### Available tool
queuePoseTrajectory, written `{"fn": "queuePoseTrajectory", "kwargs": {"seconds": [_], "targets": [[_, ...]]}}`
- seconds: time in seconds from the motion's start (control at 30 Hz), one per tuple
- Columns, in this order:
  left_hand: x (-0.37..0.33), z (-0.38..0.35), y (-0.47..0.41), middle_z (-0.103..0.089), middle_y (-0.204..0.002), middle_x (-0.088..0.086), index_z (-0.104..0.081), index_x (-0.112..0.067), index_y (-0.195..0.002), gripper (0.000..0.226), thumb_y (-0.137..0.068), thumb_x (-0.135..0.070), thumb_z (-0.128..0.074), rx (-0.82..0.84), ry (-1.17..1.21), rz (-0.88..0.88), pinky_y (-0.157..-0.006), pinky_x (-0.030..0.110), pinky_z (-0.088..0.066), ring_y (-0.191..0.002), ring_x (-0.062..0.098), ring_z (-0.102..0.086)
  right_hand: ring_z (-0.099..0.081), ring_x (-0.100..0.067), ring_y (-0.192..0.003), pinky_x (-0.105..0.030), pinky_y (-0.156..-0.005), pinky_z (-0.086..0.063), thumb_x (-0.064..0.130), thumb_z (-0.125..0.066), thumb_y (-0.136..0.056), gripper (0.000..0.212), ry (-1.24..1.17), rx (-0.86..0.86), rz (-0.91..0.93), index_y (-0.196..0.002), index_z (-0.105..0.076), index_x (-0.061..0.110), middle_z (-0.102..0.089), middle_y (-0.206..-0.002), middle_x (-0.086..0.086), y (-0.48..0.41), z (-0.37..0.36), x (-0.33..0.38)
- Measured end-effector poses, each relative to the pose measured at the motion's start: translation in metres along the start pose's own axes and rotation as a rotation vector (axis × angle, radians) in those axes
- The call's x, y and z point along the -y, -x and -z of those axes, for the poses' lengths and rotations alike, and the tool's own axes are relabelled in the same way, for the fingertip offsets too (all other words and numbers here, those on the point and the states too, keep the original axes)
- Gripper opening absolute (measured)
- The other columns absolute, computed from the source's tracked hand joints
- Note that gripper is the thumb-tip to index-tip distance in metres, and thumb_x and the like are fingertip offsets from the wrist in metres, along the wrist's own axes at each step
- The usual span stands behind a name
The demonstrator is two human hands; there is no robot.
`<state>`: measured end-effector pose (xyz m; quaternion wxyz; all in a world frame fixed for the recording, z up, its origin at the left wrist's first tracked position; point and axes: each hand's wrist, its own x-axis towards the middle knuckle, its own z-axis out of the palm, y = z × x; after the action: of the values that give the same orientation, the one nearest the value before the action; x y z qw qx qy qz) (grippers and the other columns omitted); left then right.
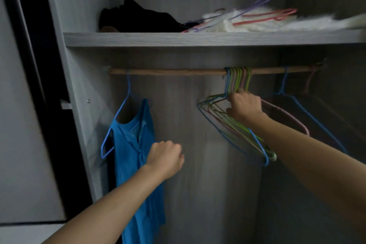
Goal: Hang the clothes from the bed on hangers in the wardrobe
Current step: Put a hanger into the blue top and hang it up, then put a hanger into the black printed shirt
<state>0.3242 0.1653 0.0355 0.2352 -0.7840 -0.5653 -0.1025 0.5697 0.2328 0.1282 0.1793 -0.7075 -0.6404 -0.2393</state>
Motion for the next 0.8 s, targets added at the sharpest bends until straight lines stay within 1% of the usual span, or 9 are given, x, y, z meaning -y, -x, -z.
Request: {"fn": "queuePoseTrajectory", "kwargs": {"seconds": [0.07,0.17,0.27,0.4,0.5,0.57,0.63,0.67,0.8], "targets": [[-0.001,-0.009,-0.004,-0.066,-0.107,0.010,-0.063,-0.015,-0.101,0.034,-0.095,-0.039,-0.041,0.038,0.024,0.008,-0.080,0.036,-0.044,-0.102,0.032,-0.061,-0.060,-0.034,-0.106,-0.038,-0.078,-0.048,0.029,-0.065,-0.083,0.041,0.055,0.001,-0.031,-0.121,-0.055,0.016,-0.057,-0.118,-0.012,0.006,-0.012,-0.012],[0.004,-0.022,-0.004,-0.065,-0.109,0.011,-0.062,-0.014,-0.102,0.032,-0.095,-0.039,-0.043,0.082,0.057,0.007,-0.081,0.036,-0.043,-0.103,0.032,-0.060,-0.060,-0.033,-0.105,-0.038,-0.075,-0.049,0.013,-0.054,-0.087,0.030,0.092,-0.059,-0.050,-0.117,-0.054,0.011,-0.060,-0.115,-0.014,0.009,-0.025,-0.019],[0.013,-0.034,-0.001,-0.065,-0.107,0.010,-0.061,-0.013,-0.100,0.032,-0.096,-0.038,-0.042,0.132,0.096,-0.024,-0.080,0.036,-0.043,-0.100,0.030,-0.061,-0.062,-0.035,-0.102,-0.038,-0.073,-0.048,0.009,-0.048,-0.089,0.025,0.068,-0.088,-0.075,-0.112,-0.058,0.009,-0.063,-0.110,-0.015,0.008,-0.029,-0.019],[0.024,-0.045,-0.005,-0.065,-0.104,0.008,-0.059,-0.013,-0.098,0.031,-0.096,-0.039,-0.042,0.188,0.179,-0.070,-0.080,0.035,-0.043,-0.096,0.028,-0.060,-0.063,-0.040,-0.093,-0.038,-0.069,-0.046,0.015,-0.048,-0.090,0.024,-0.017,-0.187,-0.101,-0.109,-0.061,0.012,-0.063,-0.104,-0.015,0.005,-0.018,-0.012],[0.024,-0.049,-0.014,-0.065,-0.105,0.008,-0.060,-0.013,-0.098,0.030,-0.094,-0.039,-0.045,0.177,0.225,-0.106,-0.079,0.034,-0.043,-0.098,0.029,-0.061,-0.063,-0.040,-0.093,-0.038,-0.069,-0.045,0.022,-0.049,-0.090,0.024,-0.056,-0.230,-0.109,-0.110,-0.062,0.019,-0.064,-0.105,-0.012,0.009,0.002,-0.002],[0.019,-0.053,-0.020,-0.066,-0.107,0.008,-0.061,-0.014,-0.098,0.030,-0.093,-0.040,-0.047,0.168,0.248,-0.127,-0.080,0.033,-0.044,-0.101,0.030,-0.061,-0.063,-0.040,-0.094,-0.038,-0.069,-0.043,0.027,-0.050,-0.091,0.024,-0.098,-0.231,-0.154,-0.112,-0.060,0.023,-0.066,-0.107,-0.013,0.022,0.013,0.000],[0.007,-0.060,-0.024,-0.067,-0.108,0.008,-0.062,-0.016,-0.100,0.031,-0.091,-0.042,-0.049,0.173,0.274,-0.152,-0.081,0.033,-0.046,-0.103,0.030,-0.061,-0.063,-0.041,-0.093,-0.038,-0.066,-0.039,0.035,-0.050,-0.093,0.022,-0.096,-0.235,-0.205,-0.111,-0.060,0.025,-0.068,-0.102,-0.015,0.045,0.021,-0.006],[-0.002,-0.064,-0.024,-0.067,-0.108,0.008,-0.063,-0.016,-0.102,0.031,-0.091,-0.042,-0.049,0.186,0.287,-0.172,-0.081,0.034,-0.047,-0.104,0.030,-0.062,-0.063,-0.040,-0.091,-0.038,-0.066,-0.039,0.040,-0.050,-0.094,0.023,-0.086,-0.244,-0.224,-0.108,-0.060,0.025,-0.069,-0.099,-0.015,0.061,0.023,-0.012],[-0.053,-0.078,-0.012,-0.066,-0.111,0.005,-0.063,-0.018,-0.106,0.034,-0.090,-0.045,-0.050,0.256,0.303,-0.313,-0.082,0.032,-0.048,-0.106,0.027,-0.062,-0.063,-0.038,-0.089,-0.037,-0.064,-0.040,0.054,-0.046,-0.093,0.039,-0.015,-0.219,-0.369,-0.095,-0.066,0.020,-0.070,-0.089,-0.010,0.145,0.027,-0.060]]}}
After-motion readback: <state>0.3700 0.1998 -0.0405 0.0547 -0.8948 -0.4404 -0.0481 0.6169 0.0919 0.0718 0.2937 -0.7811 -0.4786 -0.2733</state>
